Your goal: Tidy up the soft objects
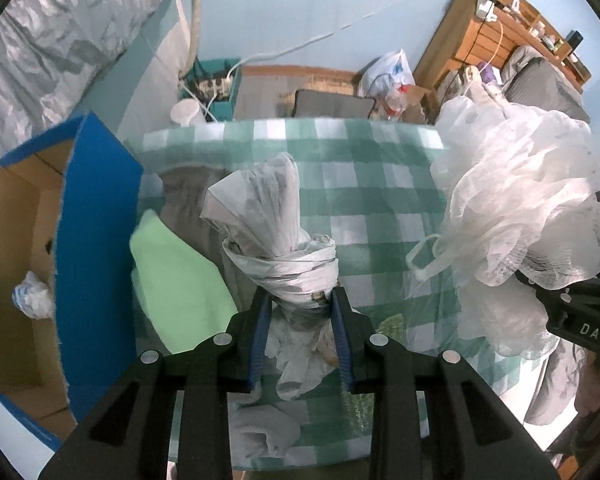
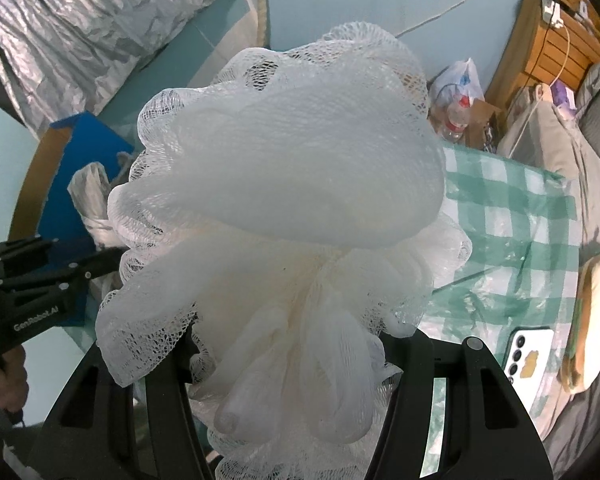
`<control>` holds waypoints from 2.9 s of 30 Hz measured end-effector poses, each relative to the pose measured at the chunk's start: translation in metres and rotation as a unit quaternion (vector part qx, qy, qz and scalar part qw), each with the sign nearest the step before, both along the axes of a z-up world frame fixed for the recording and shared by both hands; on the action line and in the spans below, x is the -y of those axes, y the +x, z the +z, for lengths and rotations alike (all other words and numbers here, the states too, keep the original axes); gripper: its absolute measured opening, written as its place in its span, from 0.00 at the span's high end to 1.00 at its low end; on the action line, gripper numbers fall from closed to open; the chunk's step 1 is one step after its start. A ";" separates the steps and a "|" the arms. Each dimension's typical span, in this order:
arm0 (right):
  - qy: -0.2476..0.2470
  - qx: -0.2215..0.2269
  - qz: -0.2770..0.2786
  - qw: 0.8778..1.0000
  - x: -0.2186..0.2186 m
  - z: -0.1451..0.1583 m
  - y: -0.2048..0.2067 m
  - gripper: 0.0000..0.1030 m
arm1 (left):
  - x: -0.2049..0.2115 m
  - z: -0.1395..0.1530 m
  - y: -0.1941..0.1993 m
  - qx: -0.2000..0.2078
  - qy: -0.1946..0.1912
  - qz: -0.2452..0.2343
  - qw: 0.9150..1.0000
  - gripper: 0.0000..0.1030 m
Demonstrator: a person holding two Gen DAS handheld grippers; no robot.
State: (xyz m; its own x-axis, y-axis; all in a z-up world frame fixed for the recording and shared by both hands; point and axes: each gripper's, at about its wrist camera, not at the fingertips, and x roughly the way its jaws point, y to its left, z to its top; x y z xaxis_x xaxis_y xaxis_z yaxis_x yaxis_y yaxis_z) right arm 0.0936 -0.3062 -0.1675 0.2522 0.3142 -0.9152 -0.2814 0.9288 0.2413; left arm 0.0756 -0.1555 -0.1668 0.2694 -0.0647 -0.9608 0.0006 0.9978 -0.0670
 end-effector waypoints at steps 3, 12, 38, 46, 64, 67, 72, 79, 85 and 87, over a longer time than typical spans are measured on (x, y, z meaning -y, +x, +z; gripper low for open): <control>0.002 0.005 -0.002 1.000 -0.004 0.006 -0.001 0.43 | 0.000 0.009 -0.002 0.011 -0.001 -0.004 1.000 0.71; 0.004 0.026 0.001 1.000 -0.010 0.027 -0.008 0.43 | -0.001 0.035 -0.011 0.043 0.000 -0.016 0.999 0.71; 0.020 0.073 0.024 0.997 -0.052 0.080 -0.017 0.43 | -0.037 0.098 -0.037 0.105 0.003 -0.008 0.994 0.71; 0.029 0.080 0.043 0.995 -0.074 0.090 -0.014 0.43 | -0.063 0.107 -0.041 0.113 0.007 0.010 0.994 0.71; 0.042 0.090 0.109 0.989 -0.145 0.104 -0.013 0.43 | -0.130 0.116 -0.057 0.122 0.013 0.069 0.990 0.71; 0.044 0.092 0.119 0.988 -0.159 0.107 -0.011 0.43 | -0.141 0.118 -0.060 0.123 0.013 0.081 0.989 0.71; 0.047 0.093 0.138 0.985 -0.185 0.112 -0.009 0.43 | -0.159 0.118 -0.064 0.122 0.014 0.100 0.987 0.71; 0.053 0.089 0.164 0.981 -0.217 0.112 -0.006 0.43 | -0.185 0.113 -0.073 0.113 0.018 0.130 0.985 0.71; 0.057 0.087 0.185 0.977 -0.244 0.110 -0.001 0.43 | -0.205 0.109 -0.078 0.107 0.022 0.147 0.983 0.71; 0.059 0.085 0.192 0.976 -0.253 0.110 -0.002 0.43 | -0.212 0.108 -0.079 0.106 0.023 0.152 0.982 0.71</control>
State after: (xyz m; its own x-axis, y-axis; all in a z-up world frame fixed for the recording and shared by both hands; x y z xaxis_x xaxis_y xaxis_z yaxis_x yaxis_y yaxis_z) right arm 0.0914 -0.0530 -0.0572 0.2405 0.5156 -0.8224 -0.6484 0.7158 0.2592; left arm -0.0035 0.0568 -0.0592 0.4634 0.0928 -0.8813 -0.2897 0.9557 -0.0516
